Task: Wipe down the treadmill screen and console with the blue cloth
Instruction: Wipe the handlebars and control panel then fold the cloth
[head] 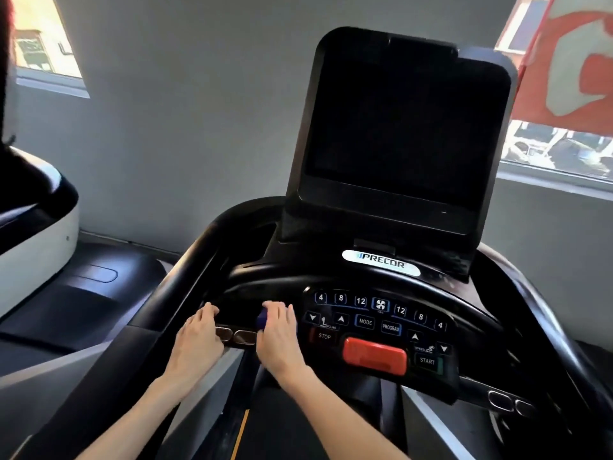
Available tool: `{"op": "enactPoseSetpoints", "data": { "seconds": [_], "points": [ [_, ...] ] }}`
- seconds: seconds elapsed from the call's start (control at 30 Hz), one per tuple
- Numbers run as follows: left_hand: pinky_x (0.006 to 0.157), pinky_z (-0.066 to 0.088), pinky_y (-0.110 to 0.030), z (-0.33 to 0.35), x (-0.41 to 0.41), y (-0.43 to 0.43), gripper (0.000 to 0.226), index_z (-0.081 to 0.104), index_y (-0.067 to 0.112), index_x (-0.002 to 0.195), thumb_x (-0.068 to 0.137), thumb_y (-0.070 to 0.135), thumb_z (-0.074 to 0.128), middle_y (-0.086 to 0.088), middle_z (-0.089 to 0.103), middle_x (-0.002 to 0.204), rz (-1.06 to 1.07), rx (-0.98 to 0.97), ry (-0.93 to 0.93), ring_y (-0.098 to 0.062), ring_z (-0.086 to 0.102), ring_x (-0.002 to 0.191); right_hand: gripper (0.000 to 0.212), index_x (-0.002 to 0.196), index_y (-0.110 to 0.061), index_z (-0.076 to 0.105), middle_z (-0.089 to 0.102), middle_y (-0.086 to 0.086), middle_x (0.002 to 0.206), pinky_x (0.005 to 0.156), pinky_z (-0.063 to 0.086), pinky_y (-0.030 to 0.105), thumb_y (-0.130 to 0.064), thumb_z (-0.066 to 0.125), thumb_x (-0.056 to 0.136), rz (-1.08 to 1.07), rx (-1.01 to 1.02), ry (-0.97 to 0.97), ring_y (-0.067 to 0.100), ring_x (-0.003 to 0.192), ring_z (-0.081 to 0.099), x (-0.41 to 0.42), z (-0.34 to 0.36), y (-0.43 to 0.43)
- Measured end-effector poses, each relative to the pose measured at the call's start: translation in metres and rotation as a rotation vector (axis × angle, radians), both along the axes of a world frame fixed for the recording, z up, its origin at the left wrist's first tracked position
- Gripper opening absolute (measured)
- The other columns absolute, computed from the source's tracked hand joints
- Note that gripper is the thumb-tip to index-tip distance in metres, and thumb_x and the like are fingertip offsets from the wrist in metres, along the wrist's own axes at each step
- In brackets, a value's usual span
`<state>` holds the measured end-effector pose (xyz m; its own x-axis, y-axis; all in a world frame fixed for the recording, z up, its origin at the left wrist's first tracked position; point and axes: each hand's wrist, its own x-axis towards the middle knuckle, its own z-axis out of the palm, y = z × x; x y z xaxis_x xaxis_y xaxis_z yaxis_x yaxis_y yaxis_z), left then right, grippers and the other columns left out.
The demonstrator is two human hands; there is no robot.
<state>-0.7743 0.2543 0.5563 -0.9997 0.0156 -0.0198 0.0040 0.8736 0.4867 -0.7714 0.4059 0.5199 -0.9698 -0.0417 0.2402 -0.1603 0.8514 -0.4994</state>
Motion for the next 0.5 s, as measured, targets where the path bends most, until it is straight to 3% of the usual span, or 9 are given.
{"op": "enactPoseSetpoints", "data": {
  "seconds": [0.1, 0.23, 0.4, 0.43, 0.5],
  "points": [
    [0.103, 0.035, -0.036, -0.005, 0.007, -0.018, 0.058, 0.040, 0.004, 0.135, 0.079, -0.008, 0.048, -0.014, 0.045, 0.139, 0.059, 0.020, -0.058, -0.030, 0.042, 0.128, 0.065, 0.147, -0.006, 0.021, 0.019, 0.008, 0.153, 0.117, -0.011, 0.034, 0.001, 0.046, 0.086, 0.071, -0.045, -0.011, 0.022, 0.145, 0.006, -0.017, 0.009, -0.035],
    [0.109, 0.032, -0.036, -0.018, 0.013, -0.046, 0.063, 0.034, 0.000, 0.140, 0.079, -0.010, 0.047, -0.016, 0.037, 0.146, 0.102, 0.041, -0.120, -0.030, 0.037, 0.133, 0.073, 0.148, -0.009, 0.017, -0.001, 0.005, 0.159, 0.117, -0.009, 0.039, 0.001, 0.053, 0.086, 0.426, 0.310, -0.240, 0.022, 0.145, -0.006, -0.013, -0.022, -0.075],
    [0.109, 0.029, -0.032, -0.015, 0.020, -0.057, 0.061, 0.035, 0.003, 0.141, 0.082, -0.011, 0.042, -0.012, 0.036, 0.147, 0.093, 0.089, -0.162, -0.027, 0.035, 0.135, 0.057, 0.150, -0.010, 0.007, -0.003, 0.006, 0.158, 0.114, -0.010, 0.035, -0.010, 0.025, 0.096, 0.387, 0.503, -0.161, 0.025, 0.145, -0.003, -0.003, -0.034, -0.079],
    [0.108, 0.030, -0.032, -0.015, 0.020, -0.055, 0.061, 0.036, 0.003, 0.140, 0.082, -0.011, 0.042, -0.011, 0.037, 0.146, 0.080, 0.090, -0.160, -0.026, 0.037, 0.134, 0.060, 0.150, -0.008, 0.008, 0.001, 0.008, 0.158, 0.114, -0.006, 0.036, -0.012, 0.032, 0.095, 0.331, 0.530, -0.129, 0.026, 0.145, 0.002, 0.000, -0.037, -0.072],
    [0.106, 0.034, -0.033, -0.016, 0.019, -0.047, 0.060, 0.038, 0.004, 0.139, 0.081, -0.011, 0.042, -0.010, 0.039, 0.144, 0.041, 0.087, -0.141, -0.027, 0.040, 0.132, 0.078, 0.147, -0.008, 0.025, 0.025, 0.010, 0.153, 0.114, 0.013, 0.036, -0.016, 0.065, 0.080, 0.192, 0.513, -0.107, 0.025, 0.141, 0.025, 0.012, -0.041, -0.053]
  ]
}}
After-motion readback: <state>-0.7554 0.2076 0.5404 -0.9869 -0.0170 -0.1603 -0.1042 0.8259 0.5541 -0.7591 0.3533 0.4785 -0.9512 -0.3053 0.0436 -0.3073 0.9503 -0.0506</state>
